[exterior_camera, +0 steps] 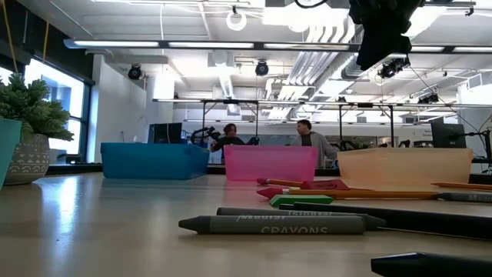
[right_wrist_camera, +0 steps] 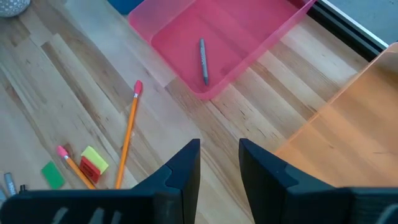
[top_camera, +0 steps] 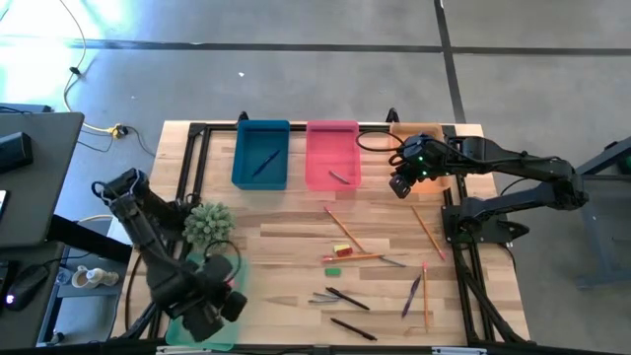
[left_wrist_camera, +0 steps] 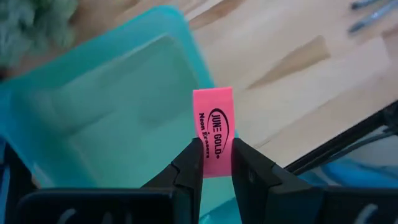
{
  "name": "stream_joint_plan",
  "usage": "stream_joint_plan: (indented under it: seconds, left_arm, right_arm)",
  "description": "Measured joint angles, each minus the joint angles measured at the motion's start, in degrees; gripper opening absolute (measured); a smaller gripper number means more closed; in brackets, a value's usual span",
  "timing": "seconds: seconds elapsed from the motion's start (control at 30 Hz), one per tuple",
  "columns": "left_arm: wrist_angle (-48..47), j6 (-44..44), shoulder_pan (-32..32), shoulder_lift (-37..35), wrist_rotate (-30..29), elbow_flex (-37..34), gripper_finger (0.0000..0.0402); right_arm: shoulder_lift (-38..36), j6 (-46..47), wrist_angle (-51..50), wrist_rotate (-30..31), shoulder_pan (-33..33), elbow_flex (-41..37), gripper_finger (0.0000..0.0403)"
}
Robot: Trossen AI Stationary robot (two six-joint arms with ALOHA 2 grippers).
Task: Sort crayons/erasers/pens/pencils in bins
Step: Put the pink eraser into the green bin
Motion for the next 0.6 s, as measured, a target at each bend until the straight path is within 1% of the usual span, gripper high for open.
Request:
stream_joint_plan:
  seconds: [0.2, 0.33, 0.43, 0.6]
  left_arm:
    - [2.3, -13.5, -5.3, 0.0, 0.3, -5.2, 0.0055]
    - [9.0, -14.3, -6.0, 0.0, 2.9, -9.9, 0.0055]
    - [14.2, -14.3, -5.6, 0.0, 2.6, -13.4, 0.0055]
    - [17.8, -14.3, -4.6, 0.0, 3.2, -18.0, 0.0055]
  right_arm:
    - [0.0, 0.0, 0.0, 0.0, 0.0, 0.0, 0.0103]
    - [0.0, 0.3, 0.0, 0.0, 0.0, 0.0, 0.0103]
    - [0.0, 1.5, 0.0, 0.0, 0.0, 0.0, 0.0103]
    - [0.0, 2.9, 0.0, -0.9, 0.0, 0.0, 0.0103]
